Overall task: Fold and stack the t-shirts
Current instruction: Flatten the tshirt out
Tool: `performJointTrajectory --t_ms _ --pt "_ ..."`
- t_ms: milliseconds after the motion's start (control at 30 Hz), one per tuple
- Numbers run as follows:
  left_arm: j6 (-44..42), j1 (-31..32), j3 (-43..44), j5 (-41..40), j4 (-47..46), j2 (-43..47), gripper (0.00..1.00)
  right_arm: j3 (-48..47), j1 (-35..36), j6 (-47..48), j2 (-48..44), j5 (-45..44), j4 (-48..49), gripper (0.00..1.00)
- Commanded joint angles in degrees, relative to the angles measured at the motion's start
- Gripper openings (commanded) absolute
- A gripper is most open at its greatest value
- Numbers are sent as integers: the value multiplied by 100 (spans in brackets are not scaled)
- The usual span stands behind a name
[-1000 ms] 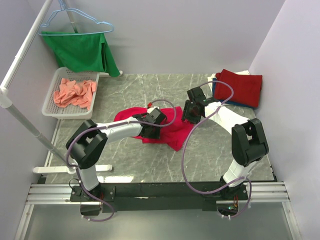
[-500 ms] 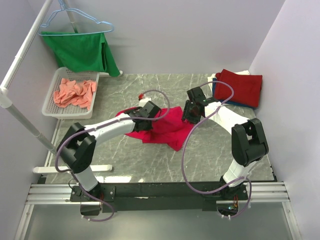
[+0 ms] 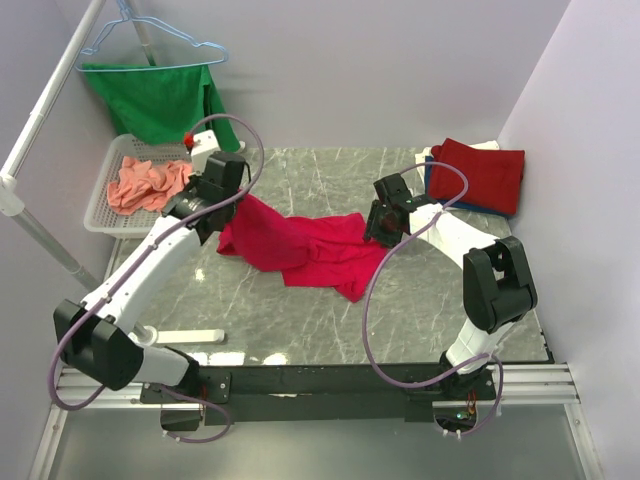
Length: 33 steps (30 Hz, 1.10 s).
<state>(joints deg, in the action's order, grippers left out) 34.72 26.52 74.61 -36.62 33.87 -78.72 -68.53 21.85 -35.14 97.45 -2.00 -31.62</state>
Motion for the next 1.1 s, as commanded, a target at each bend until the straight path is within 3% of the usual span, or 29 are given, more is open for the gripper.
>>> performJointTrajectory --t_ms 0,233,600,700,800,833,900,933,1067 --pt "-326 -68 379 -705 111 225 1 -55 -14 -46 37 24 121 55" --pt "-648 -393 581 -1654 -133 892 1 -546 -14 16 582 -283 -81 58" --pt "-897 -675 687 -1673 -65 1376 1 -1285 -5 -151 1609 -565 -354 57" --pt "-888 -727 660 -1656 -38 1438 1 -1469 -5 -187 1812 -608 -477 49" --pt "-870 -763 669 -1594 -47 1517 1 -1566 4 -204 1997 -644 -608 30" --pt "-870 -771 678 -1594 -38 1543 1 -1593 4 -204 2041 -652 -679 15" --pt "-879 -798 695 -1568 -38 1552 1 -1593 4 -222 2085 -722 -767 4" --pt "-870 -798 713 -1576 -3 1544 1 -1576 4 -222 2068 -758 -776 0" --pt "-871 -824 739 -1567 23 1561 1 -1374 -14 -318 1700 -1082 -785 0"
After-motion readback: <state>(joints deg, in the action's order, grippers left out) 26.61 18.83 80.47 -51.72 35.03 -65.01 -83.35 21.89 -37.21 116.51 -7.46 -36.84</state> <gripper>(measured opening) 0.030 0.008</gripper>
